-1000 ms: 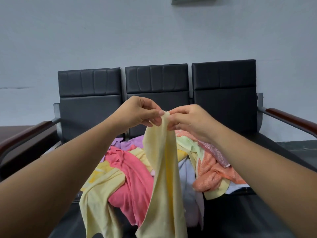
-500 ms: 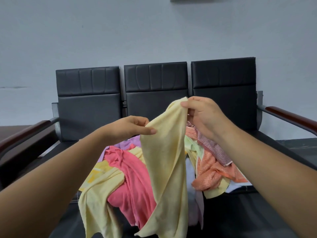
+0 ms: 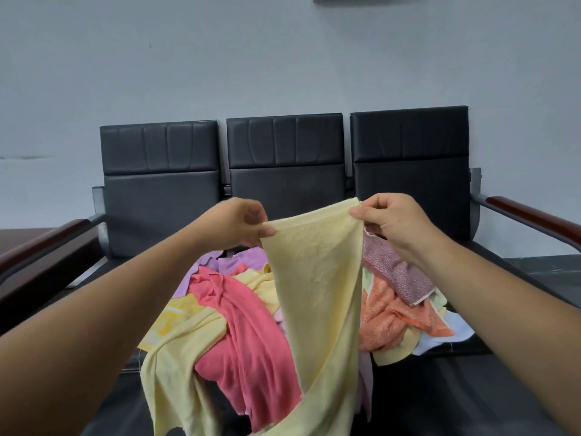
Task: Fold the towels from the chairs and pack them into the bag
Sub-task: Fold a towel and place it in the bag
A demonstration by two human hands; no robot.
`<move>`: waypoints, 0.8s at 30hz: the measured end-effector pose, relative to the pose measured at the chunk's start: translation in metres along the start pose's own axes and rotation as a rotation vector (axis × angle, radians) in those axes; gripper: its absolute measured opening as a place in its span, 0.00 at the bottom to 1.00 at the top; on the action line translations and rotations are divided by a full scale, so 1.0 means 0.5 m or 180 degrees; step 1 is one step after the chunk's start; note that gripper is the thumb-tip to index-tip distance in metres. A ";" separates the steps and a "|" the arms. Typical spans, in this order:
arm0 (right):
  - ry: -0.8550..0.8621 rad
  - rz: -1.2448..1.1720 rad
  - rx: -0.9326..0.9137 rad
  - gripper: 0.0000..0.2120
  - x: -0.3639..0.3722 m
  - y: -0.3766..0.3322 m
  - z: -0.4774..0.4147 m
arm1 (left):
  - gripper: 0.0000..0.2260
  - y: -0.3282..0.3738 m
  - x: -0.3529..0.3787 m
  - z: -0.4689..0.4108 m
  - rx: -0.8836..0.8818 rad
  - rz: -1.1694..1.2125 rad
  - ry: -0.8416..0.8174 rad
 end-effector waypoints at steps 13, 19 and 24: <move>0.0383 0.1017 -0.0129 0.06 -0.002 -0.081 -0.011 | 0.09 0.048 -0.044 -0.026 0.0210 -0.0406 0.0825; 0.0314 -0.0411 -0.0214 0.14 -0.009 -0.049 -0.026 | 0.06 0.036 -0.018 -0.020 0.0281 0.1355 0.0970; -0.0290 -0.1229 -0.0118 0.04 0.018 -0.055 -0.010 | 0.05 0.064 -0.004 -0.007 0.0274 0.1938 0.0831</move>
Point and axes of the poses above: each hand's wrist, its own z-axis away from the middle knuckle, its own x-axis out of the palm, y = z × x, the point moved 4 cm from there along -z, towards the middle knuckle, and after that the axes turned 3 degrees about -x, right-handed, at the moved point
